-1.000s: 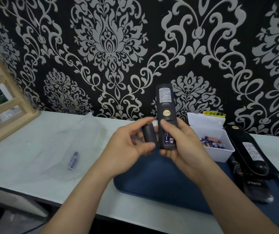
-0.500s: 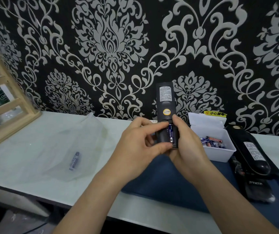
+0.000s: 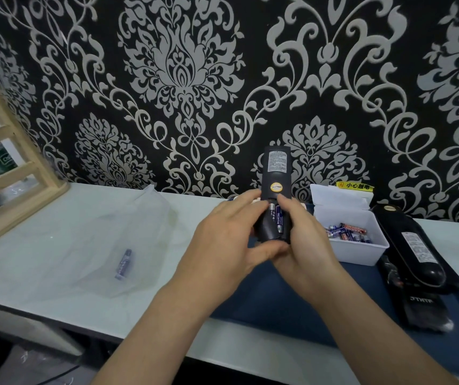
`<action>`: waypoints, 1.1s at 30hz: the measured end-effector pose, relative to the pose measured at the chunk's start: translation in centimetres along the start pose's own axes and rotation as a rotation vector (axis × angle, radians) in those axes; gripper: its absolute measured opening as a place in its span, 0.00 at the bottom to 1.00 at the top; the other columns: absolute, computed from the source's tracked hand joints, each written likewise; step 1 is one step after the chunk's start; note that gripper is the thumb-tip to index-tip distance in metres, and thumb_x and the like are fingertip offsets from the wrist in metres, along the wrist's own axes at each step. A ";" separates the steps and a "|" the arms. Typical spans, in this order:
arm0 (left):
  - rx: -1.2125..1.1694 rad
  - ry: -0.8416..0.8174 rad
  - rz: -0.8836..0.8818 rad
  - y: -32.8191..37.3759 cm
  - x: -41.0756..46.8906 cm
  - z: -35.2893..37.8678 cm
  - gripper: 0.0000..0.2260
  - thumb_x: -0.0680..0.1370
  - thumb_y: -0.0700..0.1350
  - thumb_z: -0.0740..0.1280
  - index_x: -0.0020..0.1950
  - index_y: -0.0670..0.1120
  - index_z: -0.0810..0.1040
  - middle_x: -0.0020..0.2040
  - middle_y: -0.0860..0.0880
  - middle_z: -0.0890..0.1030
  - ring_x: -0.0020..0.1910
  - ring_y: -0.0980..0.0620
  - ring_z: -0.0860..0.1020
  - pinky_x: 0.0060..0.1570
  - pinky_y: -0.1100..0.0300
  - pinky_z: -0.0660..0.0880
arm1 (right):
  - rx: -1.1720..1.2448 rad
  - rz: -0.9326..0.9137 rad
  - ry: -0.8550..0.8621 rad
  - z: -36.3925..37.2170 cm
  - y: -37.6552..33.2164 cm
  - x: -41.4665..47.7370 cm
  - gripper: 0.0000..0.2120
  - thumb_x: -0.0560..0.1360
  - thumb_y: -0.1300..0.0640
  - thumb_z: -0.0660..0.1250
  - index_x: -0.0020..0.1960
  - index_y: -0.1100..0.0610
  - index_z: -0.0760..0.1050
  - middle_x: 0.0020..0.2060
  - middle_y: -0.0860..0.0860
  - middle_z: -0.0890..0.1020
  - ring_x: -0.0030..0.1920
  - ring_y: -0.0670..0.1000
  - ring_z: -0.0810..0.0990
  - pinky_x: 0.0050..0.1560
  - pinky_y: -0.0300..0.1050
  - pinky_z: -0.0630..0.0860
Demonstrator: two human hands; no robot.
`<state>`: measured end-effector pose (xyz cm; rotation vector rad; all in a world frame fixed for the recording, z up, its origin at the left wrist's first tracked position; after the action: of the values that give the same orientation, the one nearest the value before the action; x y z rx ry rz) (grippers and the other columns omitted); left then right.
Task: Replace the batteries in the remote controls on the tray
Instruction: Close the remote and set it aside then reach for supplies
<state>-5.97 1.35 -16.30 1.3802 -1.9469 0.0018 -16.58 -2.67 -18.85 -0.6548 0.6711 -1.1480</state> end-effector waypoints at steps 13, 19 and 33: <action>-0.297 0.040 -0.043 -0.4 -0.1 -0.3 0.26 0.64 0.46 0.76 0.62 0.49 0.78 0.60 0.58 0.77 0.59 0.59 0.76 0.61 0.65 0.71 | -0.150 -0.078 0.001 -0.3 -0.4 0.2 0.20 0.82 0.47 0.57 0.60 0.63 0.75 0.41 0.59 0.82 0.33 0.53 0.80 0.35 0.46 0.78; -0.073 0.055 0.036 -0.9 -0.5 0.9 0.26 0.67 0.49 0.74 0.64 0.47 0.78 0.66 0.53 0.77 0.62 0.56 0.74 0.64 0.66 0.67 | -0.222 -0.091 0.003 -0.7 -0.1 0.6 0.21 0.81 0.42 0.57 0.58 0.56 0.78 0.48 0.57 0.85 0.39 0.52 0.83 0.45 0.50 0.79; 0.173 0.141 0.127 -0.1 -0.7 0.9 0.22 0.73 0.56 0.63 0.62 0.46 0.80 0.61 0.50 0.81 0.58 0.54 0.77 0.59 0.64 0.70 | -0.324 -0.127 -0.011 -1.0 0.5 1.1 0.39 0.65 0.26 0.64 0.70 0.47 0.72 0.65 0.47 0.79 0.66 0.48 0.76 0.69 0.54 0.71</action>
<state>-6.25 1.48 -17.37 1.3248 -1.9483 0.3264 -16.72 -3.69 -20.03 -0.9892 0.8249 -1.1613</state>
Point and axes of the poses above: each hand's wrist, its own x-axis towards the middle knuckle, its own z-axis out of the palm, y = z × x, the point moved 3 cm from there along x, towards the middle knuckle
